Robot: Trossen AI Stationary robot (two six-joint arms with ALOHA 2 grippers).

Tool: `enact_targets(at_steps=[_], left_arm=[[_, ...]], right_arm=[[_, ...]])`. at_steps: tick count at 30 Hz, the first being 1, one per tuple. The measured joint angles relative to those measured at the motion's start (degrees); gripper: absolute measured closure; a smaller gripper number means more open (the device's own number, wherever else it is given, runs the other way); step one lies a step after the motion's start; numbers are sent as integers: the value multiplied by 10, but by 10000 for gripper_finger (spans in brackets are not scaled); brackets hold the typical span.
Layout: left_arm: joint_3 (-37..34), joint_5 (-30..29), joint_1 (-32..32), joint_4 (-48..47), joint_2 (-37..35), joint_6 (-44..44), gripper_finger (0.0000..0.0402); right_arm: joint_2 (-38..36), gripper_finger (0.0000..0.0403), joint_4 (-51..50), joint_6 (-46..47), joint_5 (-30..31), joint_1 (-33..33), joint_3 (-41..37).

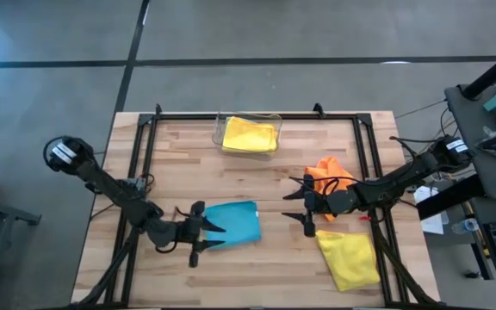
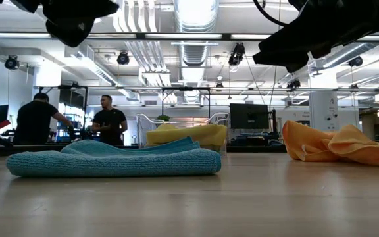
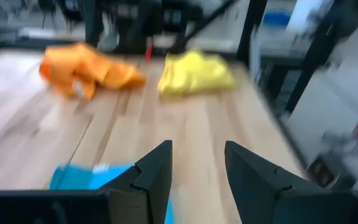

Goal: Fold microfiber towels
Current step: Put the blue microfiber cloth into the transparent bin

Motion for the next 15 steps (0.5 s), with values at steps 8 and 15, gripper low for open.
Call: enact_targets(at_steps=[8, 15], left_arm=[[132, 7, -7, -304, 25, -86, 269], [167, 65, -16, -330, 104, -87, 269]], right_arm=[[0, 179, 1, 0, 0, 0, 0], [0, 179, 2, 0, 0, 0, 0]])
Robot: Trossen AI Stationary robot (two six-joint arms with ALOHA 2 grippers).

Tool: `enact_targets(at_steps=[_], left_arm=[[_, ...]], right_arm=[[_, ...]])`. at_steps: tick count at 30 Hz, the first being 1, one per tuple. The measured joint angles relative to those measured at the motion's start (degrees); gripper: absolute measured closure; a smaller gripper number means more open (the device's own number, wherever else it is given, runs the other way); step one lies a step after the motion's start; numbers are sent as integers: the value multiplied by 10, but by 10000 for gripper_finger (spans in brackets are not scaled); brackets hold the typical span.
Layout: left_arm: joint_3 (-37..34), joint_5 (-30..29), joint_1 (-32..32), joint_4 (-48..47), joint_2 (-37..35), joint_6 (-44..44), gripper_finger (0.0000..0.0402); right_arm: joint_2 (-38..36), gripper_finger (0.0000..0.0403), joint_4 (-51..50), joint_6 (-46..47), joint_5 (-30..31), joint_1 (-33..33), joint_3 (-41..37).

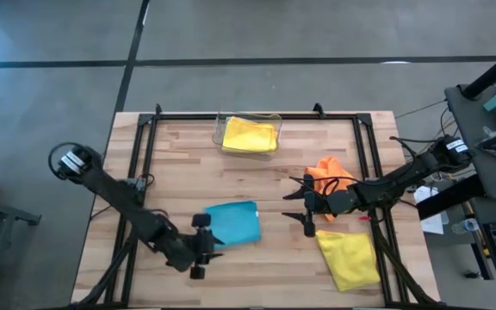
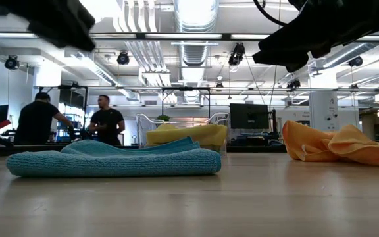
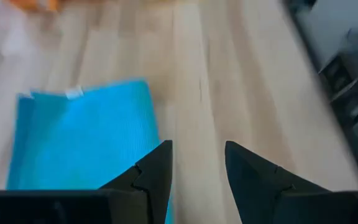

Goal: Fold microfiber towels
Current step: Put the blue microfiber cloth into the transparent bin

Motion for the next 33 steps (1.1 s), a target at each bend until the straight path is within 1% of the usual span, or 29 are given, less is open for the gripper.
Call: enact_targets(at_steps=[3, 7, 10, 16, 19, 22, 25, 27, 30, 33], left_arm=[[3, 14, 1, -10, 36, 0, 269], [10, 15, 1, -5, 46, 0, 269], [18, 15, 4, -6, 44, 8, 269], [39, 2, 27, -10, 18, 89, 269], [41, -2, 48, -7, -2, 106, 269], [32, 2, 60, -9, -13, 91, 269], [27, 29, 60, -11, -15, 76, 269], [22, 41, 54, -12, -15, 68, 269], [20, 44, 44, -27, -14, 46, 269], [16, 53, 32, -31, -14, 44, 269]], right_arm=[[0, 179, 0, 0, 0, 0, 0], [0, 179, 3, -5, 0, 0, 0], [0, 179, 4, -15, 0, 0, 0], [0, 179, 5, -15, 0, 0, 0], [0, 179, 4, -10, 0, 0, 0], [0, 179, 4, 0, 0, 0, 0], [0, 179, 4, -3, 0, 0, 0], [0, 179, 3, -5, 0, 0, 0], [0, 179, 3, -6, 0, 0, 0], [0, 179, 3, -6, 0, 0, 0]])
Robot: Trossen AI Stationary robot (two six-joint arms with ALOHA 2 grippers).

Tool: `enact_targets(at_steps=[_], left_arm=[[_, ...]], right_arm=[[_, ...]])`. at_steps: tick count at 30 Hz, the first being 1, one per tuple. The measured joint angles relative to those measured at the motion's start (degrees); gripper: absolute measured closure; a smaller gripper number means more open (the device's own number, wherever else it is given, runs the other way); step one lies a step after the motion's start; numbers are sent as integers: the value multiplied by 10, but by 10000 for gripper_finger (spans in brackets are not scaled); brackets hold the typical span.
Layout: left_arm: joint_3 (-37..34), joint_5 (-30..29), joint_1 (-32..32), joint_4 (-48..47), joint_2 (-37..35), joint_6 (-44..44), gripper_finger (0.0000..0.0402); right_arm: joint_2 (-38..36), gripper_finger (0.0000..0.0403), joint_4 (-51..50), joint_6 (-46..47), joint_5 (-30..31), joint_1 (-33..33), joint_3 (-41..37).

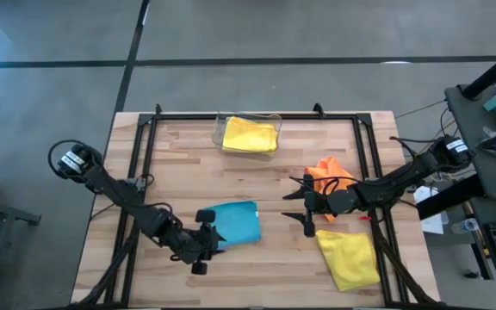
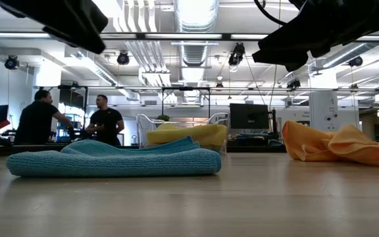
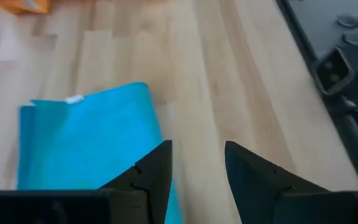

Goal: Fold microfiber towels
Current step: Put the blue microfiber cloth into the transparent bin

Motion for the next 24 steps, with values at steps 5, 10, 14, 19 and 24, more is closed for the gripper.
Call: enact_targets(at_steps=[5, 10, 14, 19, 24], left_arm=[[-2, 15, -17, 0, 0, -27, 269], [-9, 13, -18, 1, 0, -60, 269], [-24, 12, -18, -10, 0, -95, 269], [-23, -13, -48, -69, 0, -168, 276], [-31, -42, -77, -70, 0, -156, 300]], right_arm=[[0, 179, 0, -1, 0, 0, 0], [0, 179, 0, 0, 0, 0, 0], [0, 179, 0, 1, 0, 0, 0], [0, 179, -2, 0, 0, 0, 0], [0, 179, -2, -6, 1, -2, 0]])
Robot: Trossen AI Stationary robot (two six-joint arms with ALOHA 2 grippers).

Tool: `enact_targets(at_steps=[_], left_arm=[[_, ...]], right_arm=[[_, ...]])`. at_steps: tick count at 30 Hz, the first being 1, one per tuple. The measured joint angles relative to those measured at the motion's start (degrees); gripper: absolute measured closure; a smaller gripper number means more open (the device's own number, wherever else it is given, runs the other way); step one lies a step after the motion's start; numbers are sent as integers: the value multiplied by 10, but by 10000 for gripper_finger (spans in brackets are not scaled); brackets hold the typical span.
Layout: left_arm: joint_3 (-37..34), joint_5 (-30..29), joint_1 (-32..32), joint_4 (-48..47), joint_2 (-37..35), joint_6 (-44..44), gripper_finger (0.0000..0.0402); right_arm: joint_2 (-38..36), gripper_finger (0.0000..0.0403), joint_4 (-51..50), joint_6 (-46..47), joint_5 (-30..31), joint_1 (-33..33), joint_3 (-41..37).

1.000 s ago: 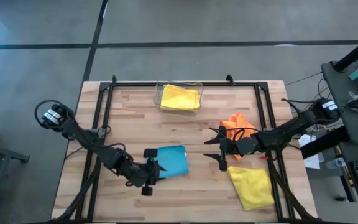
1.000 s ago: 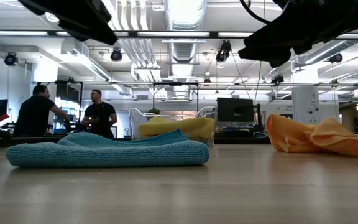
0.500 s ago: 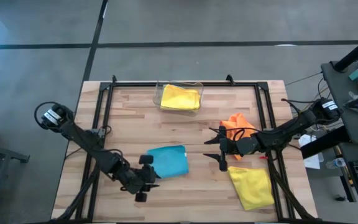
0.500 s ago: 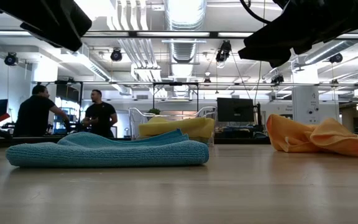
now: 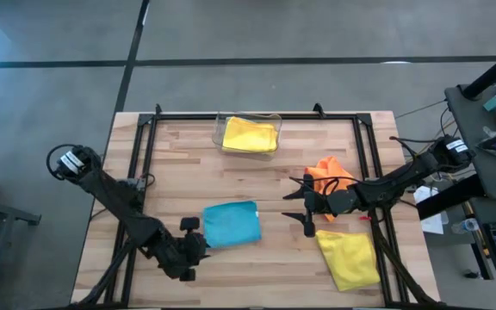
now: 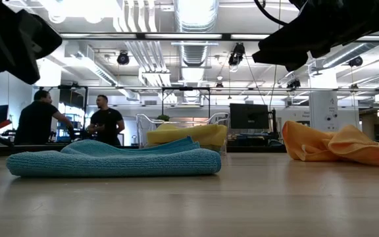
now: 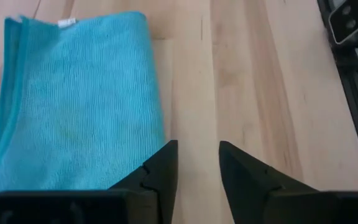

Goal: Fold microfiber towels
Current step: Put the blue microfiber cloth into the transparent bin

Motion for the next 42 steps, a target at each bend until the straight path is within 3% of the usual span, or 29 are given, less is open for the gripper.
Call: enact_targets(at_steps=[13, 21, 28, 36, 42], left_arm=[[-12, -1, -3, 8, 15, 51, 310], [-12, -1, 1, 6, 68, 97, 228], [-12, -50, 1, 5, 96, 109, 155], [-11, -46, -3, 14, 140, 133, 140], [-7, -100, -5, 25, 180, 131, 142]], right_arm=[[38, 179, 5, 12, 0, -4, 0], [46, 179, 38, 0, 0, -8, 1], [51, 179, 35, 1, -1, -8, 7], [51, 179, 35, 1, -1, -8, 7], [51, 179, 33, 2, -1, -8, 7]])
